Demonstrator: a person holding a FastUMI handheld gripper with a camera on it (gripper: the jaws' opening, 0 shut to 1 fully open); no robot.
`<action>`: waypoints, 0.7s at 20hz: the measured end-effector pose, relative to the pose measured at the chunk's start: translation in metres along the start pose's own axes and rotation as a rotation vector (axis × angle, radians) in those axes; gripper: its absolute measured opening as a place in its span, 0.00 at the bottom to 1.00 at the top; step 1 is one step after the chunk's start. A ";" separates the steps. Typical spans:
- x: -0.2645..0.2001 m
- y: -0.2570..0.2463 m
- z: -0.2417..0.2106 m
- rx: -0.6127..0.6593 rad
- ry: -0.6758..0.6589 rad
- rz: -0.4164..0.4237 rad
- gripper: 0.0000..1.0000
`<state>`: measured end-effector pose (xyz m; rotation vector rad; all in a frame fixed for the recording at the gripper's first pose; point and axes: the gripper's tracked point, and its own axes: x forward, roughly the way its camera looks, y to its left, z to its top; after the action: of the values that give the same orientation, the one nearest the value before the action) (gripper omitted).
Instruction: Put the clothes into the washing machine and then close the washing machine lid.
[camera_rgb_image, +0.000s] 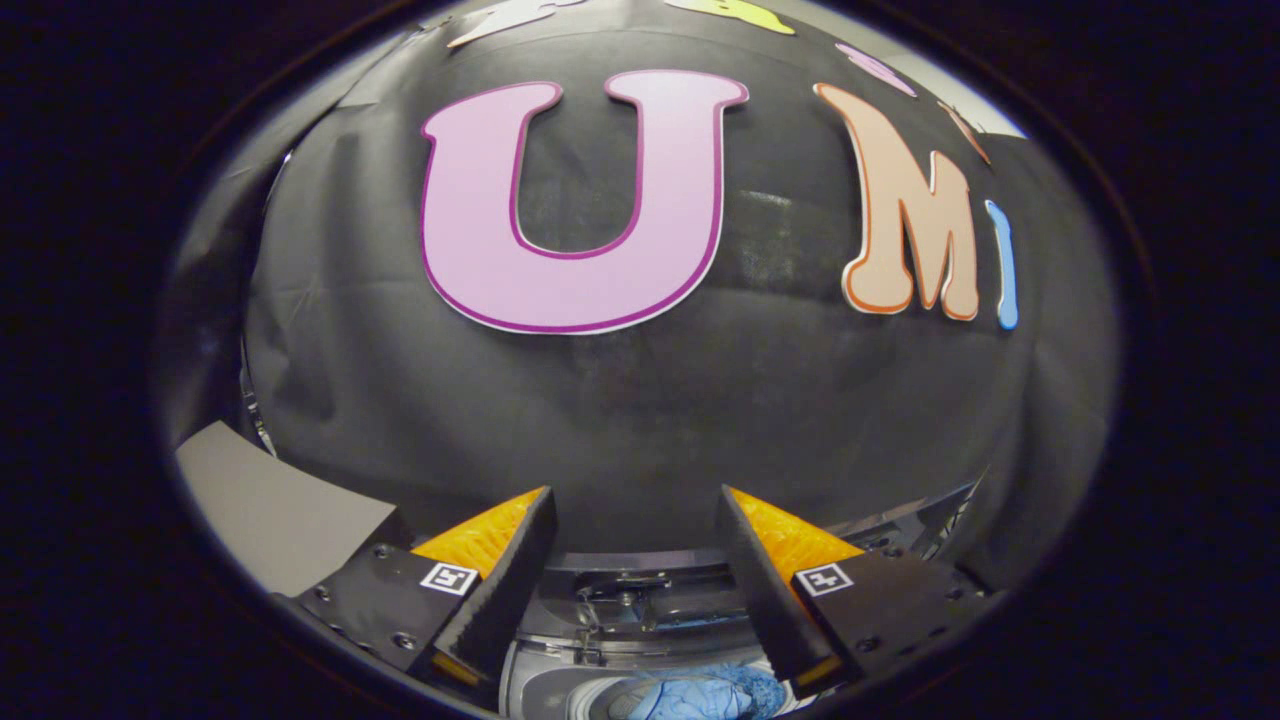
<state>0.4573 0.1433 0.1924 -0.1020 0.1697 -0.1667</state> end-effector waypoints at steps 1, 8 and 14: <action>-0.005 0.000 0.000 0.000 -0.006 0.002 0.99; -0.041 -0.002 -0.012 -0.010 -0.013 0.001 0.99; -0.081 -0.004 -0.034 -0.012 0.009 0.004 0.99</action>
<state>0.3724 0.1503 0.1728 -0.1131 0.1801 -0.1626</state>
